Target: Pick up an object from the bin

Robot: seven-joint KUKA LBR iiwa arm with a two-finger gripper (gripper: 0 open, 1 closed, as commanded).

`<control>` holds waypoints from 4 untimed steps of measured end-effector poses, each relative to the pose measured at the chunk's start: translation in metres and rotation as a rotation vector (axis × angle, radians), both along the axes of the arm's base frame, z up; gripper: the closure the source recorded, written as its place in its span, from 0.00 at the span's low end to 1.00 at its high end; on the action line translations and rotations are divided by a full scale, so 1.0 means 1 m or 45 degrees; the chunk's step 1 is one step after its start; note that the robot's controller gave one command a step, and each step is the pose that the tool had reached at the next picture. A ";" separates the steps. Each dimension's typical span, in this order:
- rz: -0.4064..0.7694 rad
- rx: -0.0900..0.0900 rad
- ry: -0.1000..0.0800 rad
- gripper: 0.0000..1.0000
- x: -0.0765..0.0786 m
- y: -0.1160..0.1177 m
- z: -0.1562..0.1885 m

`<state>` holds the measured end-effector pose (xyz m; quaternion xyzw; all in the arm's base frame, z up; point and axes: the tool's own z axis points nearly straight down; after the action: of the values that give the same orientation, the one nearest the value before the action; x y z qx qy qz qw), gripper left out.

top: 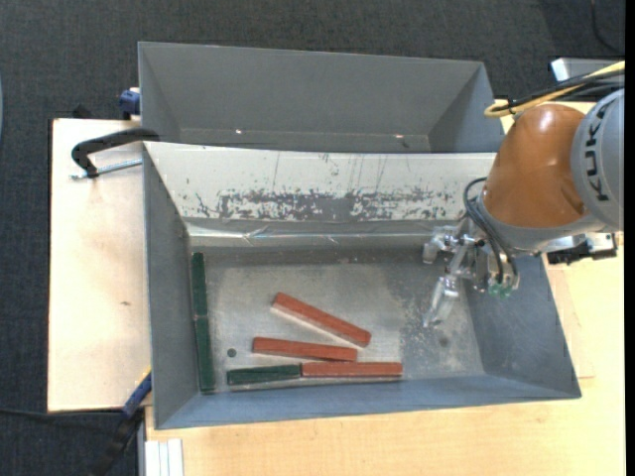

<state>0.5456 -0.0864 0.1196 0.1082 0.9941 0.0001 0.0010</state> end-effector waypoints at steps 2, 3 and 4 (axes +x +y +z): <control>0.001 0.002 0.004 0.00 -0.011 0.039 -0.031; -0.167 0.002 0.003 0.00 -0.019 0.067 -0.021; 0.071 0.001 0.001 0.00 -0.038 0.081 -0.023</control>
Offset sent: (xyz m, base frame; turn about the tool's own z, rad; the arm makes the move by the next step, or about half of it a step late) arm -0.0476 0.0525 -0.0132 0.1398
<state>0.5072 -0.0055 0.0968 0.0805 0.9968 0.0006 0.0006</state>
